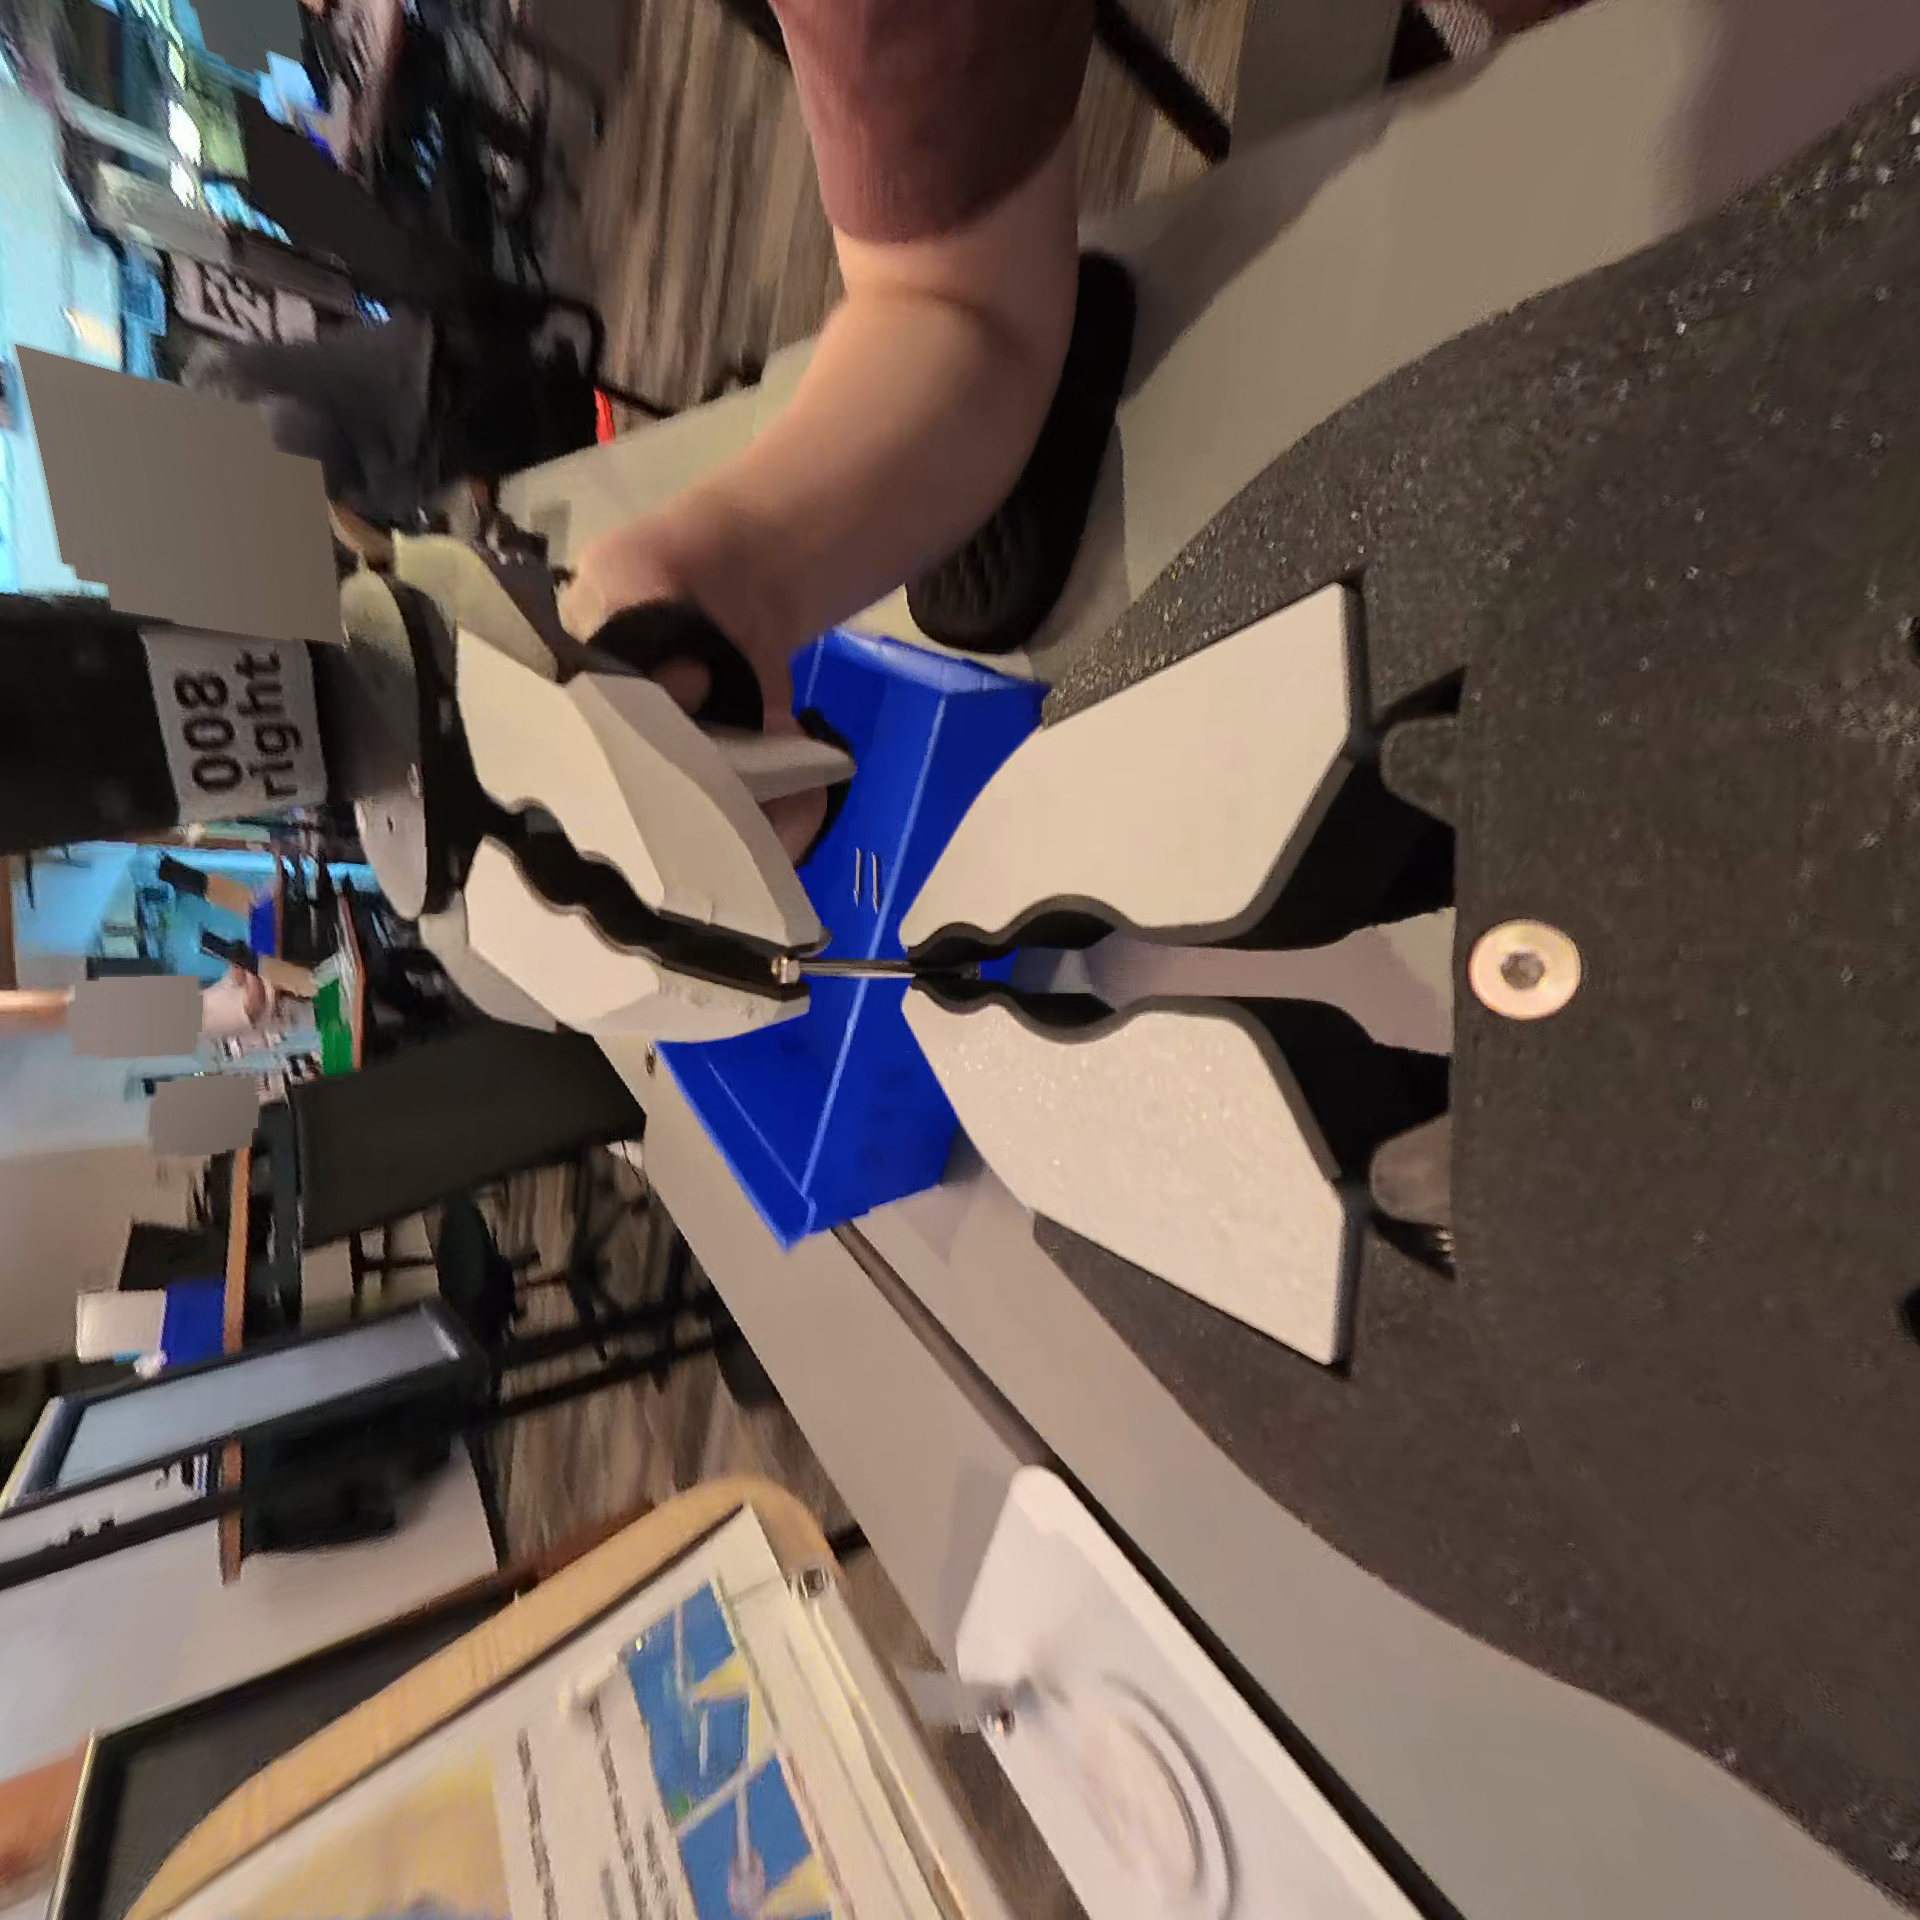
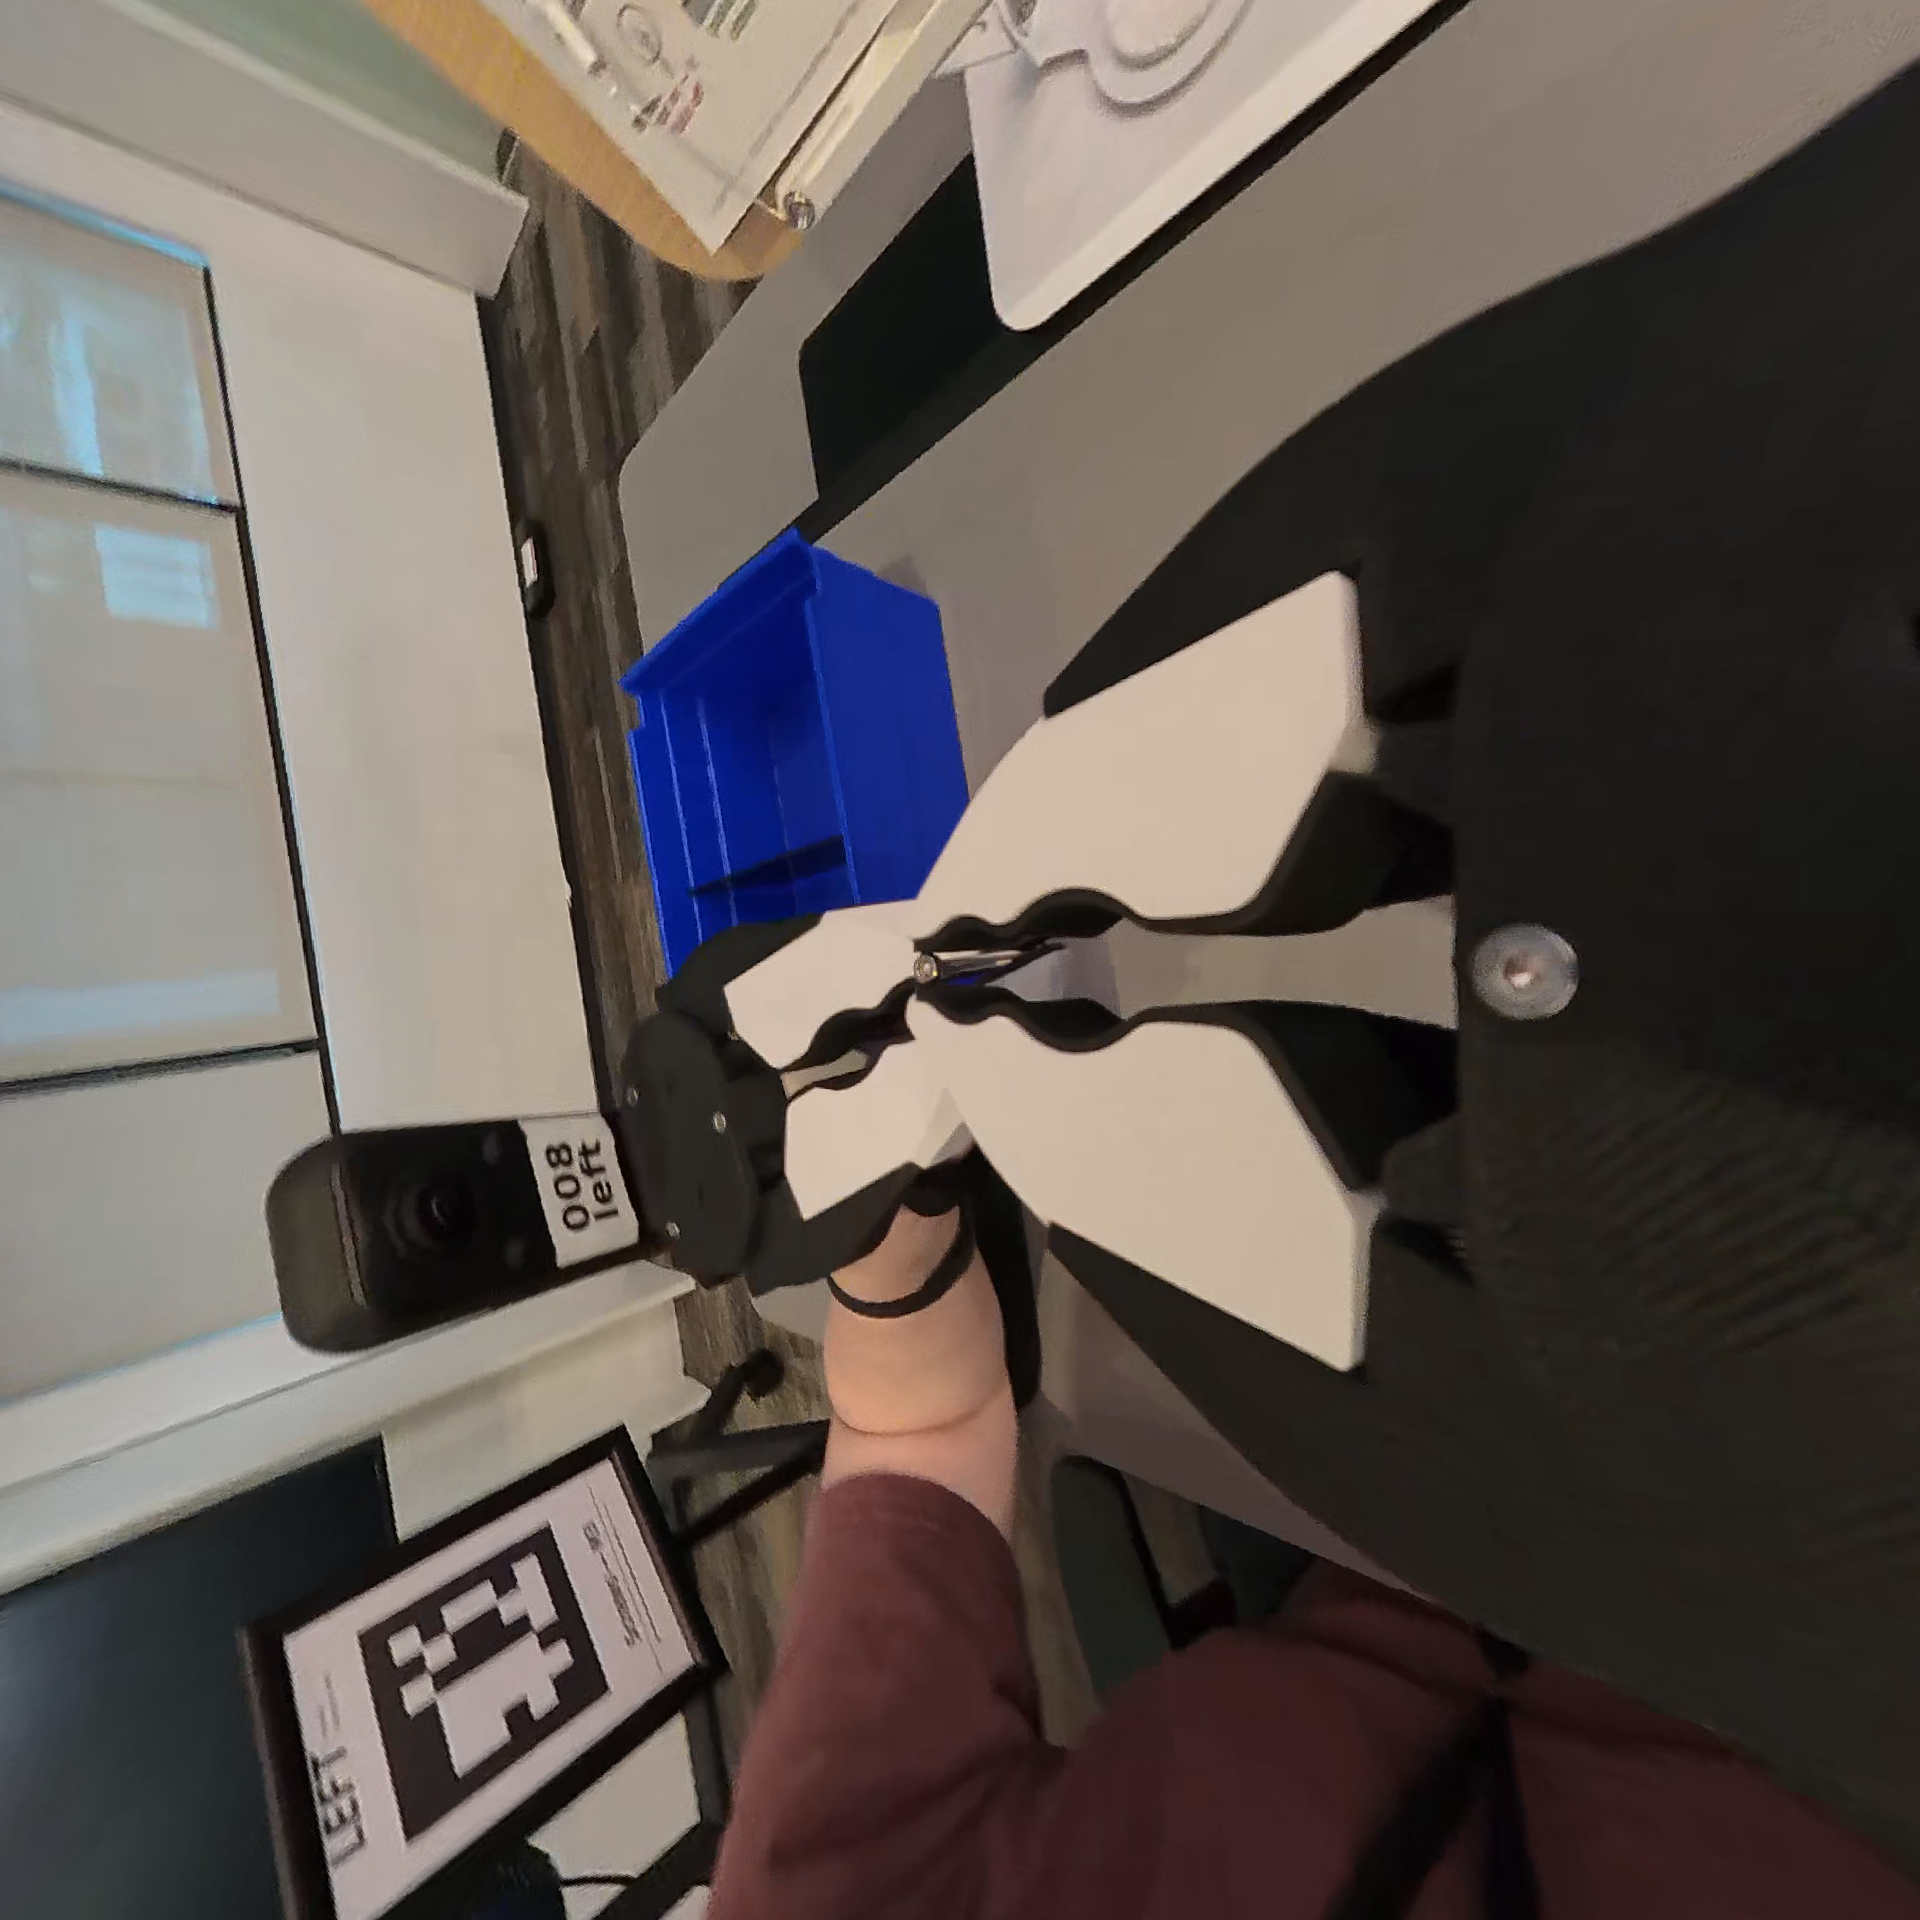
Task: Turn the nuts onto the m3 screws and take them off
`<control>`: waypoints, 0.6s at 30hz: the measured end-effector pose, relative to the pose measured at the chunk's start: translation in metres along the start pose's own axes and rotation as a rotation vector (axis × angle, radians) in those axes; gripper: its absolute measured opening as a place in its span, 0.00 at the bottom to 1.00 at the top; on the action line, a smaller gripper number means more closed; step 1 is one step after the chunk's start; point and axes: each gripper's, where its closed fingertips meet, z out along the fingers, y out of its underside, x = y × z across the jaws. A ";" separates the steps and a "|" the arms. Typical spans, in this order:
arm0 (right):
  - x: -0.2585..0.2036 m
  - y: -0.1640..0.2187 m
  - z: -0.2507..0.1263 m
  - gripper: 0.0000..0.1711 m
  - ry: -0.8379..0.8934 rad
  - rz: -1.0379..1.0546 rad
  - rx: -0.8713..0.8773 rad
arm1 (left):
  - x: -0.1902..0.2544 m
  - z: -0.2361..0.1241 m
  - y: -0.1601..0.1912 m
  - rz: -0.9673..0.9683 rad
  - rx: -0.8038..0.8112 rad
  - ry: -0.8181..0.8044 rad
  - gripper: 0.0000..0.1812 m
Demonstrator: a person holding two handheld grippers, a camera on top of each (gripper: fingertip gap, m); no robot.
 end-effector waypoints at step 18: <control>-0.048 -0.025 0.013 0.41 -0.215 -0.137 0.260 | 0.027 -0.009 -0.026 0.045 0.137 0.123 0.01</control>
